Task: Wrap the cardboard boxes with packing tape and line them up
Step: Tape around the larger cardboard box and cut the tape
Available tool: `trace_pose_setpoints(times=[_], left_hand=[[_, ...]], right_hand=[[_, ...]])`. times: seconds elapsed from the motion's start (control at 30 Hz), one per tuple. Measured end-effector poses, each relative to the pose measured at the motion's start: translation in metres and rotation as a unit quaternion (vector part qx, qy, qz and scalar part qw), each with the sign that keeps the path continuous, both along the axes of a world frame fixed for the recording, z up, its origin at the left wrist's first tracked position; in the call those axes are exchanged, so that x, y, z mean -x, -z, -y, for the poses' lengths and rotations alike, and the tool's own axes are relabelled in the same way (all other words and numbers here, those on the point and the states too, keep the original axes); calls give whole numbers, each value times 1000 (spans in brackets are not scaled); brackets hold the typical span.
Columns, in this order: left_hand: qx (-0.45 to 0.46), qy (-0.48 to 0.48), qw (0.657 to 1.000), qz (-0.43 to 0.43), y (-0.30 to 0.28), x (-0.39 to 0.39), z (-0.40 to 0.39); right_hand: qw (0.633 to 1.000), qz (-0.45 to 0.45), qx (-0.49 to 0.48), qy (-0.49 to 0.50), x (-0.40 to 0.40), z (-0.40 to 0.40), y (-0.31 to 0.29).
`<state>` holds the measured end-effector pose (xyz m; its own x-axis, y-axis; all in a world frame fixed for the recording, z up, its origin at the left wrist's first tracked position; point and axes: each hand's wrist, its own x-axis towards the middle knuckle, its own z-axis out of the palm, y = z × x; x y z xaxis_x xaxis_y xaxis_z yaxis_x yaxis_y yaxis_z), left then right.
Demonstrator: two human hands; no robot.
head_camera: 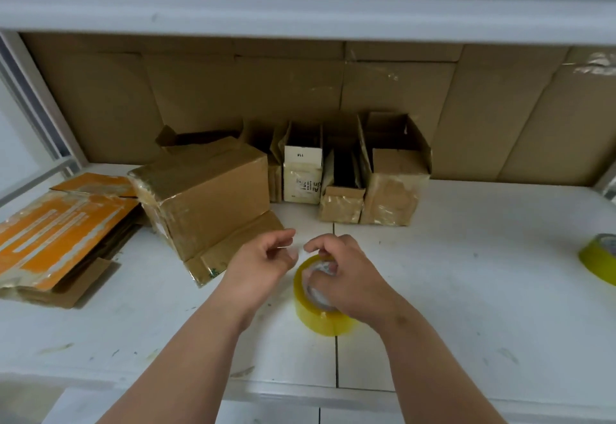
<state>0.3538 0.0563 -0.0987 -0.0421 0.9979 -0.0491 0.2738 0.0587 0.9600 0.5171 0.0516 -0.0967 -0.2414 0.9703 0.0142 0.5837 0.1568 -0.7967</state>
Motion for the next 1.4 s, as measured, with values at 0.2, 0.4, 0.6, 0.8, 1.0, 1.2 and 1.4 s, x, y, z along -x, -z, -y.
trace_pose_setpoints(times=[0.2, 0.4, 0.6, 0.8, 1.0, 1.2, 1.4], left_hand=[[-26, -35, 998, 53, -4, -1, 5], [-39, -56, 997, -48, -10, 9, 12], [-13, -2, 994, -106, -9, 26, 18], [0, -18, 991, -132, -11, 47, 25], [32, -82, 996, -29, -6, 78, 31], [147, -173, 973, 39, 1, 121, 39], [222, -129, 943, -210, 17, 142, 35]], right_hand=[[995, -95, 33, -4, 7, 1, -6], [991, -115, 68, -2, 19, -2, -3], [976, -175, 132, 18, 39, -6, -3], [982, -147, 115, 34, 66, -5, -14], [969, -199, 144, -2, 92, -8, -10], [962, -238, 97, 93, 99, -23, -4], [982, -165, 72, 47, 124, -18, 6]])
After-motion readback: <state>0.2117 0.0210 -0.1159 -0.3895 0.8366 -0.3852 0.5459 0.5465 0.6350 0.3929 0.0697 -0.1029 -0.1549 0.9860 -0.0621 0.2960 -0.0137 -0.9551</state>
